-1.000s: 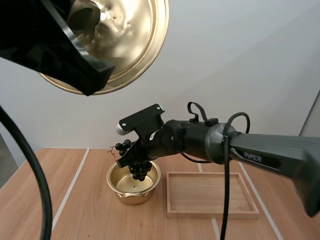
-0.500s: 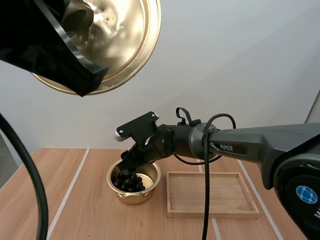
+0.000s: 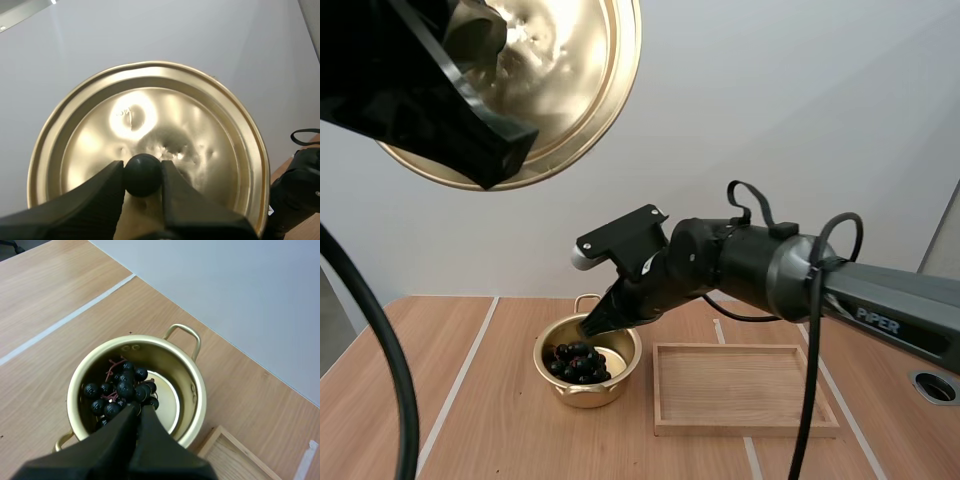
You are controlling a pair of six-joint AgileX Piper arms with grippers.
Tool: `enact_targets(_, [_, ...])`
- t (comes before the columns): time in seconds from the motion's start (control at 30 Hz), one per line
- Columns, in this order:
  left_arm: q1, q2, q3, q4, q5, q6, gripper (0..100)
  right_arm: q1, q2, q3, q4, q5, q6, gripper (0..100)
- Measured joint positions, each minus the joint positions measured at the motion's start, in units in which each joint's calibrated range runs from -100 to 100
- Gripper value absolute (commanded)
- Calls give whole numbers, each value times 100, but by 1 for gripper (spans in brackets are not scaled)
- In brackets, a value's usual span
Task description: Open the lid, put the grape in the pot, and close it
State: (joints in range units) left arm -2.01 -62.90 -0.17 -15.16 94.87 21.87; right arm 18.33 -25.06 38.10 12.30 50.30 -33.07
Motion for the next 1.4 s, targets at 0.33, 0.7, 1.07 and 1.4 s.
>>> enact_targets(0.33, [0,593,21,212,41,-215,0,-802,-1564,761,-255,1508,52,0])
enact_targets(0.7, [0,1695,1204,216,409,140,0,-1181,-3762,1411,-370,2697,127,0])
enact_targets(1.07, [0,2994,2239,216,-367,342,0,-1181,-5282,1424,-406,3882,291,0])
enact_targets(1.4, [0,4816,3040,-278,-1669,1114,0,-1181,-5431,1424,-450,4395,347,0])
